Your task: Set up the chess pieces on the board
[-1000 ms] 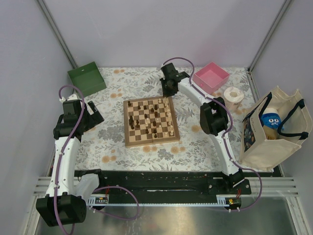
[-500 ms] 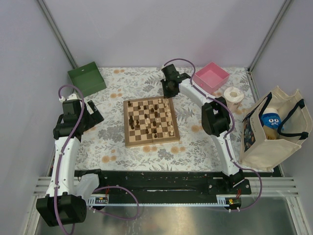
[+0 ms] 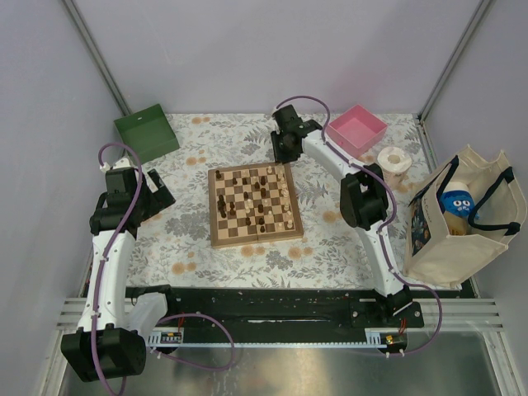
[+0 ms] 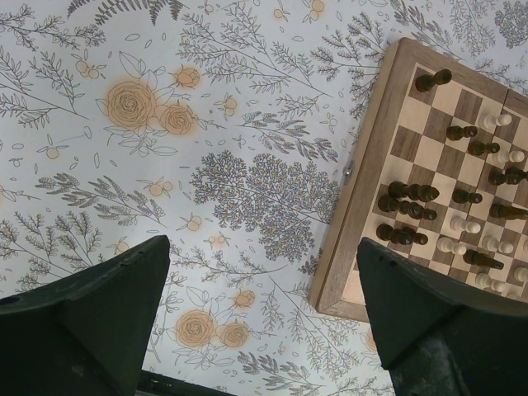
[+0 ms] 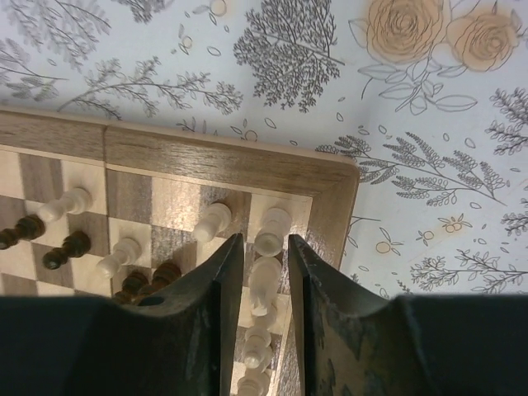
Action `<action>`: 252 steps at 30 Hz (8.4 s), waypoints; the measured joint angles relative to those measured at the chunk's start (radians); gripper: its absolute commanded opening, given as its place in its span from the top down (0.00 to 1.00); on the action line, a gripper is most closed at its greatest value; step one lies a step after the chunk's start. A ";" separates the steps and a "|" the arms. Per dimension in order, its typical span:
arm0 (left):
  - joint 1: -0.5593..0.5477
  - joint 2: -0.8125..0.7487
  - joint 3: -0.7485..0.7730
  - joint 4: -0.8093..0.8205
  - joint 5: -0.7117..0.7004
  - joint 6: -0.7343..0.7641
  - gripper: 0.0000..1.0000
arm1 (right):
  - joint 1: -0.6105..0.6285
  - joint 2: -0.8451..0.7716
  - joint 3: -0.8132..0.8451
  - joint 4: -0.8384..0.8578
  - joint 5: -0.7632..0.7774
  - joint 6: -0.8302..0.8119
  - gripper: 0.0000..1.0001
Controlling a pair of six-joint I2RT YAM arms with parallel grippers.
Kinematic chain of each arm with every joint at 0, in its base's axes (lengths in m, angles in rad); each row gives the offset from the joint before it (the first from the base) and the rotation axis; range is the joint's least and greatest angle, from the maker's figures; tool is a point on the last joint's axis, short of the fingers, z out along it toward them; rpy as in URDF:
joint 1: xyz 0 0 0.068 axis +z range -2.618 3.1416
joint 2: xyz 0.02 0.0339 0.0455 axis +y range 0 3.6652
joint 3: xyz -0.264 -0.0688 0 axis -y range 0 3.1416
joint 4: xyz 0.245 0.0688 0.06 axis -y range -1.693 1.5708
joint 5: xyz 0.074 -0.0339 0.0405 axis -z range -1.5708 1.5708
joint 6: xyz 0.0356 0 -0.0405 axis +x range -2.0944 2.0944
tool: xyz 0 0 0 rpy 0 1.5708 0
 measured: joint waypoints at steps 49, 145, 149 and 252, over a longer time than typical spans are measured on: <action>0.002 0.000 0.000 0.003 0.001 0.000 0.01 | 0.145 0.114 0.222 -0.136 -0.097 -0.143 0.59; 0.009 0.000 0.000 0.005 0.006 0.000 0.01 | 0.104 -0.107 -0.123 0.020 0.038 -0.063 0.84; 0.009 0.000 0.000 0.006 0.006 0.000 0.01 | 0.104 -0.107 -0.123 0.039 0.039 -0.060 0.84; 0.010 0.000 -0.014 0.007 0.006 0.000 0.01 | 0.097 -0.209 -0.153 0.039 0.018 -0.044 0.57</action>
